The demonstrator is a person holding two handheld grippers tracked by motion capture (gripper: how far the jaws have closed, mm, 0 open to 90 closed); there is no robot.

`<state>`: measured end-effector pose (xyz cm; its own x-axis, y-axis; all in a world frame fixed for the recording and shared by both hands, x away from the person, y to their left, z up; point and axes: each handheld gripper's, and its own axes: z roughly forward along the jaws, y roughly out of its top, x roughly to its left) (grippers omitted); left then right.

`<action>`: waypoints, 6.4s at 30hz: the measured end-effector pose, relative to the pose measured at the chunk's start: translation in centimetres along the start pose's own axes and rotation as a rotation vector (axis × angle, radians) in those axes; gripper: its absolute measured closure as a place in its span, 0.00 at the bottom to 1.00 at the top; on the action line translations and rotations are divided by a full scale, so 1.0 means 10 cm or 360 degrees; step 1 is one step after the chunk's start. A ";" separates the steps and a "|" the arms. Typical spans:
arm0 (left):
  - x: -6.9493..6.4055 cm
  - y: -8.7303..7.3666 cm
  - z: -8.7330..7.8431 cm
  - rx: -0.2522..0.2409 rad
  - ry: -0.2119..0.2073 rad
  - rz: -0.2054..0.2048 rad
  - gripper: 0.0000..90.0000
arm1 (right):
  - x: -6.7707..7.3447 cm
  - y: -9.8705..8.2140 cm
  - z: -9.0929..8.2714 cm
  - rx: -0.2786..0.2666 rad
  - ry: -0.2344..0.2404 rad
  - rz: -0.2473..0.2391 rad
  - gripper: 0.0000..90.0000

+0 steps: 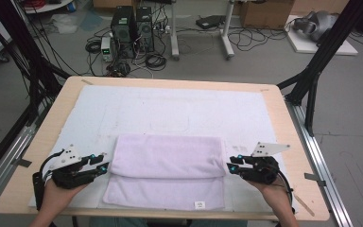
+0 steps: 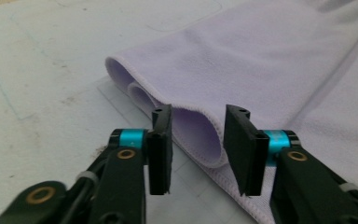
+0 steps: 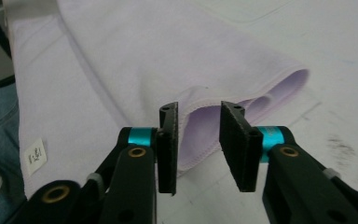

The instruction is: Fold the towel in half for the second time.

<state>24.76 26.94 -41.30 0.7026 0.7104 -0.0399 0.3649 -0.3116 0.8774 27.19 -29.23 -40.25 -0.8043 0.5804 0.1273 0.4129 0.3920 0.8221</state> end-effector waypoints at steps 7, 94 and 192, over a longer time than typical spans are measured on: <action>-0.11 0.12 0.20 0.0009 -0.0077 0.0068 0.69 | 0.11 0.25 0.15 0.0036 0.0026 -0.0158 0.70; -0.32 -0.02 0.00 0.0094 -0.0129 0.0129 0.71 | 0.41 0.15 0.10 0.0063 0.0274 -0.0223 0.69; 0.37 0.38 1.08 0.0282 0.0069 0.0000 0.81 | -0.66 0.42 0.96 0.0292 -0.0085 0.0127 0.74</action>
<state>35.35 21.61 -43.26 0.6771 0.7357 -0.0157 0.4695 -0.4155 0.7790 38.35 -24.56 -43.02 -0.7443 0.6498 0.1544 0.5493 0.4640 0.6949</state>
